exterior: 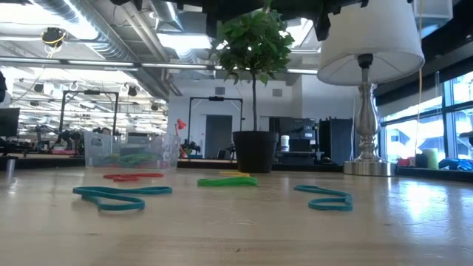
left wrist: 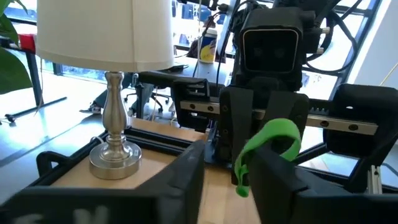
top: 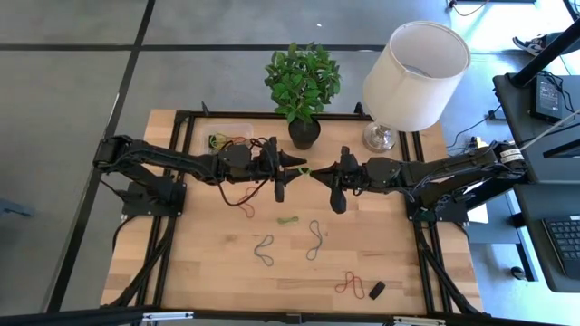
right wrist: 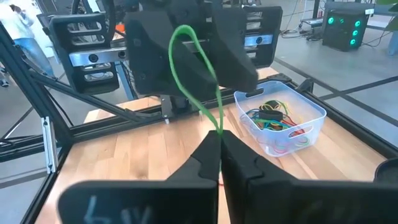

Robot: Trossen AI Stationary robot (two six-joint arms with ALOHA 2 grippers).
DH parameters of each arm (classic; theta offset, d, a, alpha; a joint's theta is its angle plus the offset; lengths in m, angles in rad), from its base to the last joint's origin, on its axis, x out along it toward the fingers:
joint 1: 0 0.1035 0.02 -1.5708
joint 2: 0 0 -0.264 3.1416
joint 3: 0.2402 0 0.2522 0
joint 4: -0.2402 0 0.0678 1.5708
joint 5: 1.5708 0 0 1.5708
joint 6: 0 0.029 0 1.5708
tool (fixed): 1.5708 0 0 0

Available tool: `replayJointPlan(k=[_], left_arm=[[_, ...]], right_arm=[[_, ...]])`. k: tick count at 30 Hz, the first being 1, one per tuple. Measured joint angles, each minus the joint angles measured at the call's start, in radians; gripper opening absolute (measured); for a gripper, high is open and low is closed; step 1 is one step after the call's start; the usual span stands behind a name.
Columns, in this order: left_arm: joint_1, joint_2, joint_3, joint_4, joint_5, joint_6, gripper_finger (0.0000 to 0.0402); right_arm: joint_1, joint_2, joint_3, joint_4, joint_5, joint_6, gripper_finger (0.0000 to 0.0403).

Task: Pick and place rubber bands into bin
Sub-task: Put the green rubber band into the transparent bin

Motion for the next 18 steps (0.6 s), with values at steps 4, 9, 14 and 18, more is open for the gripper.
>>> replayJointPlan(k=[4,9,14,18], left_arm=[[0.000,0.000,0.000,0.000,0.000,0.004,0.0037],[0.000,0.000,0.000,-0.006,0.000,0.016,0.0004],[0.012,-0.010,0.000,-0.044,0.000,0.021,0.0003],[0.029,-0.030,0.000,-0.104,0.000,0.008,0.0003]], right_arm=[[0.000,0.000,0.000,0.000,0.000,0.001,0.0014],[0.000,0.000,0.000,0.000,0.000,0.004,0.0028],[-0.002,0.000,0.000,-0.013,0.000,0.061,0.0048],[-0.013,0.000,0.000,-0.071,0.000,0.127,0.0073]])
